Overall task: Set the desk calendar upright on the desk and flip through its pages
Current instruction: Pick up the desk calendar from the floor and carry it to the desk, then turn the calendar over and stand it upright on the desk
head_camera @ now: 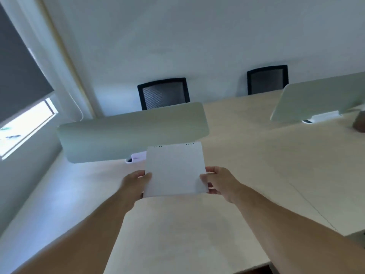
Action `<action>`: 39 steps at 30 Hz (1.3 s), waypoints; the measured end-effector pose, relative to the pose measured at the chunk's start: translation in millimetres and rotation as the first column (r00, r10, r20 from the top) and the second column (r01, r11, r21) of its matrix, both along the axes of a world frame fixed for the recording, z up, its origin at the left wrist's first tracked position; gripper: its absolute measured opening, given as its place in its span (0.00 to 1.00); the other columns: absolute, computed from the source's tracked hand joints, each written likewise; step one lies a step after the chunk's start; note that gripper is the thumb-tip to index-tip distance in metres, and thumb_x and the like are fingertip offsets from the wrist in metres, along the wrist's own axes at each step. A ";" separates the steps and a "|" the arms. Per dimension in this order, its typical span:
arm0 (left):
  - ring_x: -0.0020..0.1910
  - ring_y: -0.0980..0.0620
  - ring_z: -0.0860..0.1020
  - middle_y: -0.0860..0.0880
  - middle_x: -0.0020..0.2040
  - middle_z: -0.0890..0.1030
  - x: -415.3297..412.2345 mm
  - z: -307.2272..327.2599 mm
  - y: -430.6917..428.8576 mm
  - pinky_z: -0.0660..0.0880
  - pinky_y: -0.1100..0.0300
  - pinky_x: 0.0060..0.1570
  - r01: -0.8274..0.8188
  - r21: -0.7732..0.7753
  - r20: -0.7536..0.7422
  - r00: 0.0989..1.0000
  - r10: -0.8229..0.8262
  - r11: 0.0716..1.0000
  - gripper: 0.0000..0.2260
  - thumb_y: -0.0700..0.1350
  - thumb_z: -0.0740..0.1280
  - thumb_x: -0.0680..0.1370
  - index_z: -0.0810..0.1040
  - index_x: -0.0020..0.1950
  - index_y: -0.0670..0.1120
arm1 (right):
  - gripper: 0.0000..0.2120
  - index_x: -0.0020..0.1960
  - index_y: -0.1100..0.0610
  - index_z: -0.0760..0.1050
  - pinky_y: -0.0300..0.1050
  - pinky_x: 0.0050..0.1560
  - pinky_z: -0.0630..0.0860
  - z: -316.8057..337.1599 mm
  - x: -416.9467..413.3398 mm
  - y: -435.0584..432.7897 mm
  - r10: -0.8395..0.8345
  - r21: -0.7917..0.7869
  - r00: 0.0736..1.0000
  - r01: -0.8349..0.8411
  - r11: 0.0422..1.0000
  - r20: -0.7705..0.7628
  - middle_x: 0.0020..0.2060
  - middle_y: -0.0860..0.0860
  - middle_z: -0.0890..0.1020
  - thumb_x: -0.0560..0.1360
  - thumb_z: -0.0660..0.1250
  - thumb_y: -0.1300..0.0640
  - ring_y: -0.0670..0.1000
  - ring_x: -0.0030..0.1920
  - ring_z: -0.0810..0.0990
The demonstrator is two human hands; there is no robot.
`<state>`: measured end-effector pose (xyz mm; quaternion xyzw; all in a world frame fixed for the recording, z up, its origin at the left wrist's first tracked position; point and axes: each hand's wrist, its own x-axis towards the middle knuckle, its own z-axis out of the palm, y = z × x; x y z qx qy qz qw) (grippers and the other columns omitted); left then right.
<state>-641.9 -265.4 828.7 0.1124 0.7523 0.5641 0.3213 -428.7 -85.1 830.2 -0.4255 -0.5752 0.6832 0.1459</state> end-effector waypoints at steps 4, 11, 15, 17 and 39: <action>0.59 0.38 0.84 0.39 0.61 0.85 -26.8 -35.3 22.1 0.82 0.44 0.56 -0.087 -0.043 0.051 0.995 0.089 0.995 0.07 0.44 0.71 0.81 0.84 0.57 0.44 | 0.16 0.63 0.56 0.80 0.43 0.36 0.82 -33.5 -45.9 44.6 0.108 -0.016 0.991 -0.107 0.994 0.078 0.54 0.56 0.86 0.76 0.69 0.64 0.54 0.43 0.85; 0.49 0.42 0.86 0.39 0.58 0.87 -41.6 -89.8 35.7 0.82 0.52 0.45 -0.135 -0.071 0.244 0.958 0.149 0.988 0.08 0.43 0.73 0.79 0.85 0.57 0.43 | 0.10 0.56 0.57 0.82 0.54 0.49 0.83 -95.6 -85.9 77.3 0.199 -0.029 0.930 -0.199 0.980 0.308 0.54 0.60 0.86 0.77 0.69 0.65 0.57 0.45 0.84; 0.44 0.46 0.85 0.43 0.51 0.88 -59.4 -85.7 32.6 0.83 0.56 0.43 -0.116 -0.030 0.298 0.947 0.120 0.993 0.10 0.44 0.74 0.79 0.85 0.58 0.42 | 0.20 0.65 0.55 0.80 0.49 0.54 0.81 -110.1 -104.4 70.9 0.264 0.089 0.821 -0.354 0.931 0.506 0.58 0.54 0.85 0.74 0.72 0.55 0.56 0.55 0.84; 0.43 0.47 0.85 0.43 0.50 0.88 -69.8 -74.8 35.0 0.83 0.57 0.40 -0.111 -0.007 0.264 0.958 0.109 0.994 0.10 0.44 0.74 0.78 0.86 0.57 0.43 | 0.25 0.70 0.55 0.77 0.46 0.60 0.76 -96.9 -121.8 64.7 0.254 0.227 0.795 -0.435 0.871 0.550 0.65 0.51 0.82 0.75 0.69 0.49 0.55 0.64 0.80; 0.40 0.42 0.79 0.44 0.42 0.81 -75.6 -72.8 118.6 0.77 0.59 0.38 -0.139 -0.271 -0.027 0.990 0.137 0.952 0.11 0.53 0.67 0.77 0.78 0.45 0.46 | 0.11 0.60 0.53 0.79 0.52 0.53 0.81 -32.5 -165.5 133.1 0.406 0.102 0.898 -0.426 0.899 0.169 0.52 0.54 0.86 0.82 0.62 0.58 0.57 0.49 0.85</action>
